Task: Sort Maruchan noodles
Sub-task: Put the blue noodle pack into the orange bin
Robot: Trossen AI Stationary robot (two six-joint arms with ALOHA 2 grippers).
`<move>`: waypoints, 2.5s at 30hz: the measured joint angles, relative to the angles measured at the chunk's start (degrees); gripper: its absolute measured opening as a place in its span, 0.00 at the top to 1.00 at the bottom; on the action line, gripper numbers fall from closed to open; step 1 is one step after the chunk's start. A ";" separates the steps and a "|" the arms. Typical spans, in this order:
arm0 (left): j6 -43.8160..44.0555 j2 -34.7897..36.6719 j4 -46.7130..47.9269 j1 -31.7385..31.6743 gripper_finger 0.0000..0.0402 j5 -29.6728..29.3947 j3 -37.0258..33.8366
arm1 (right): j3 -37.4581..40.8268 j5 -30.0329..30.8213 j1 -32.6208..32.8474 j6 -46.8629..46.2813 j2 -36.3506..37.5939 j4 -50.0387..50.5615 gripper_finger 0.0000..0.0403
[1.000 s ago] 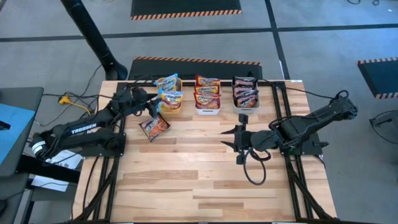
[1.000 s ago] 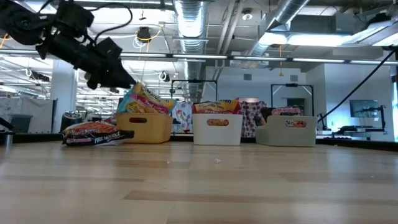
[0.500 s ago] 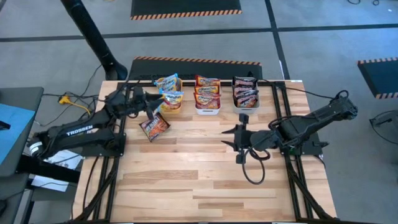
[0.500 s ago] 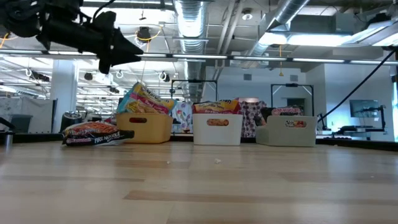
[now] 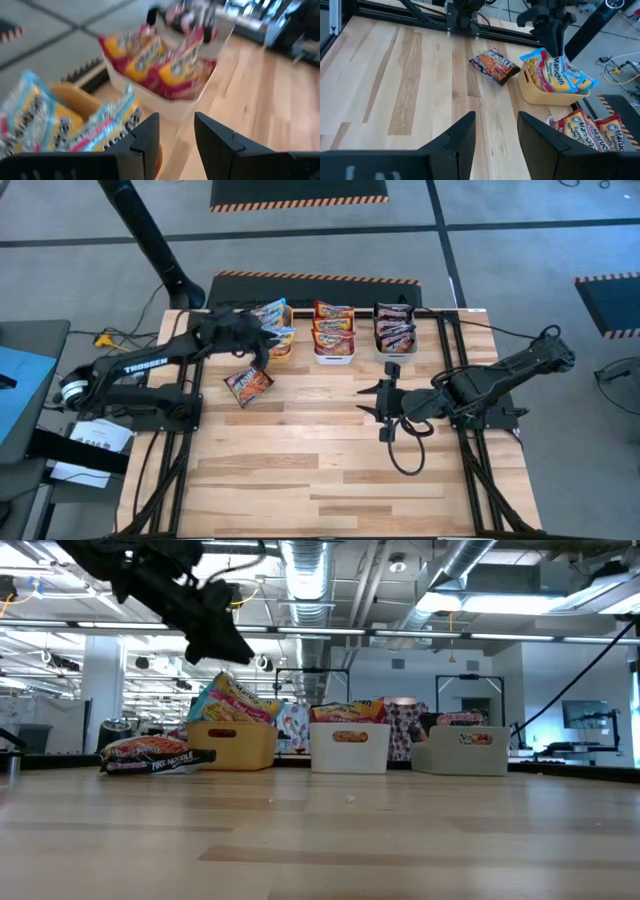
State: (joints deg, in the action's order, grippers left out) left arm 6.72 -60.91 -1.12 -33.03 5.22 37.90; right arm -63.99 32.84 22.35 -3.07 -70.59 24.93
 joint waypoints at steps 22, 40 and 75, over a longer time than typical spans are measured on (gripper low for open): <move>1.23 -11.34 10.19 1.26 0.73 -5.68 2.28 | 0.00 -0.02 0.00 -7.17 0.00 4.75 0.58; 0.59 -10.96 6.15 0.15 0.73 -4.59 2.26 | 0.00 -0.02 0.00 -8.96 0.00 4.69 0.58; -4.11 -18.05 42.63 -4.16 0.73 -8.31 16.31 | 0.00 -0.07 0.02 -9.04 -0.02 4.84 0.58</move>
State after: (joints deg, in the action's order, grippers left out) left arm 2.61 -78.96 41.51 -37.19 -3.09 54.22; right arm -63.99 32.77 22.37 -12.11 -70.61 29.78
